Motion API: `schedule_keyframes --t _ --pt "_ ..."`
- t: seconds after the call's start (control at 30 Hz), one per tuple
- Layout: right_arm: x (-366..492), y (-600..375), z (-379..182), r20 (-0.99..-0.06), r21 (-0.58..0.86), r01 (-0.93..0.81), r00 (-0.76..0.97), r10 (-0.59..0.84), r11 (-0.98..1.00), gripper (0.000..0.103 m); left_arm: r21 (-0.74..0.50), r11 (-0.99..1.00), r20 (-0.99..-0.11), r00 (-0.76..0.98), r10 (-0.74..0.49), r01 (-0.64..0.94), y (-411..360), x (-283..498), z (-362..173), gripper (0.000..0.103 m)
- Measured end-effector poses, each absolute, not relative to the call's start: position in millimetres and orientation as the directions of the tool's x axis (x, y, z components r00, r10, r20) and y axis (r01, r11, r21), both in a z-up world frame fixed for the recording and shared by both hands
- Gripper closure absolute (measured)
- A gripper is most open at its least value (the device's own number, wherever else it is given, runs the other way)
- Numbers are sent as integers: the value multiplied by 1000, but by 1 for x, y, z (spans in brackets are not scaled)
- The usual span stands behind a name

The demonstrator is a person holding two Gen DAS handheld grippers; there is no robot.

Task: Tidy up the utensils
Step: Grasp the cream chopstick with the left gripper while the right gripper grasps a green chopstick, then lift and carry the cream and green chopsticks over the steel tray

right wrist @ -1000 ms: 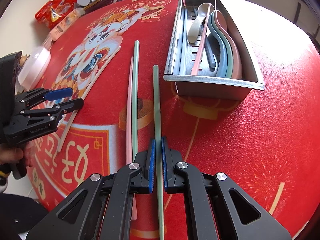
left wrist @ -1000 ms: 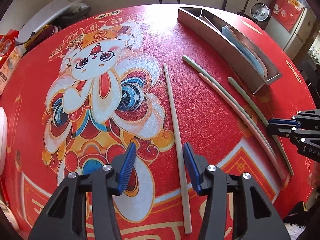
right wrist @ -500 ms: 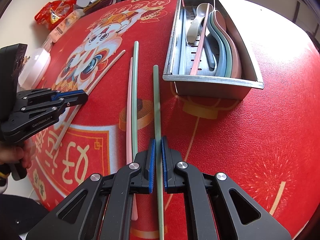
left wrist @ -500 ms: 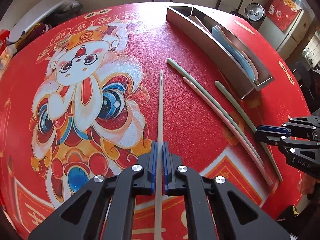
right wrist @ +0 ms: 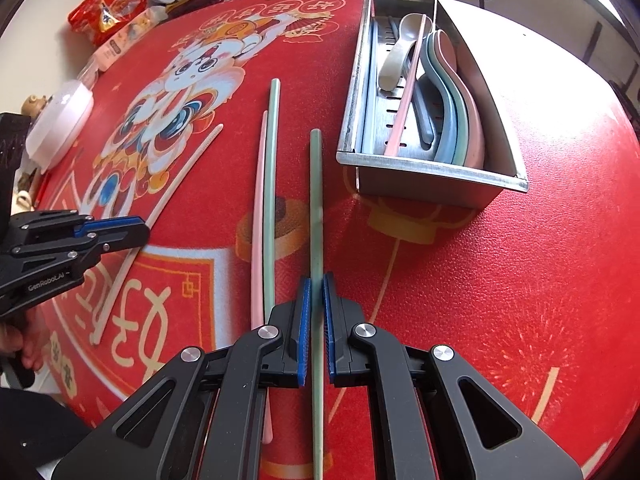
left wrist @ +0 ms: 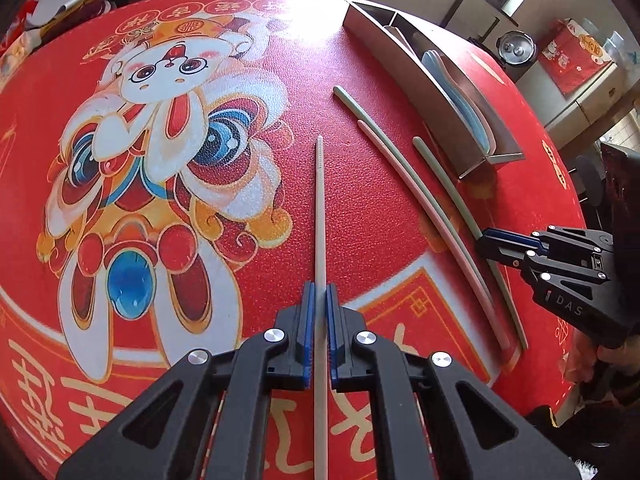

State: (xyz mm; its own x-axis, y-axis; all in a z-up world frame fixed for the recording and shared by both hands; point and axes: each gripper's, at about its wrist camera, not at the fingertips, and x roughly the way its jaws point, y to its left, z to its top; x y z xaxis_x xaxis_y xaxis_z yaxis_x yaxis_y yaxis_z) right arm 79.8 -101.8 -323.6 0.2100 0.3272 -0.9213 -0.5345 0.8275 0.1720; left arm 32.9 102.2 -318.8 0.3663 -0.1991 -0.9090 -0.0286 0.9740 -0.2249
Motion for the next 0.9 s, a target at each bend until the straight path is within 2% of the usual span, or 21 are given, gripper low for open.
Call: schedule_keyframes --t 0.3,0.47,0.9 --pt "78 -99 -323 -921 141 -569 225 318 810 97 -224 974 -901 388 -195 -31 102 31 -319 97" --pt "78 -104 -319 -914 194 -558 196 356 807 97 -283 957 -893 383 -237 -66 113 25 -316 98" --pt "71 -116 -279 -850 314 -534 211 483 785 97 -429 898 -809 486 -331 -103 132 16 -264 98"
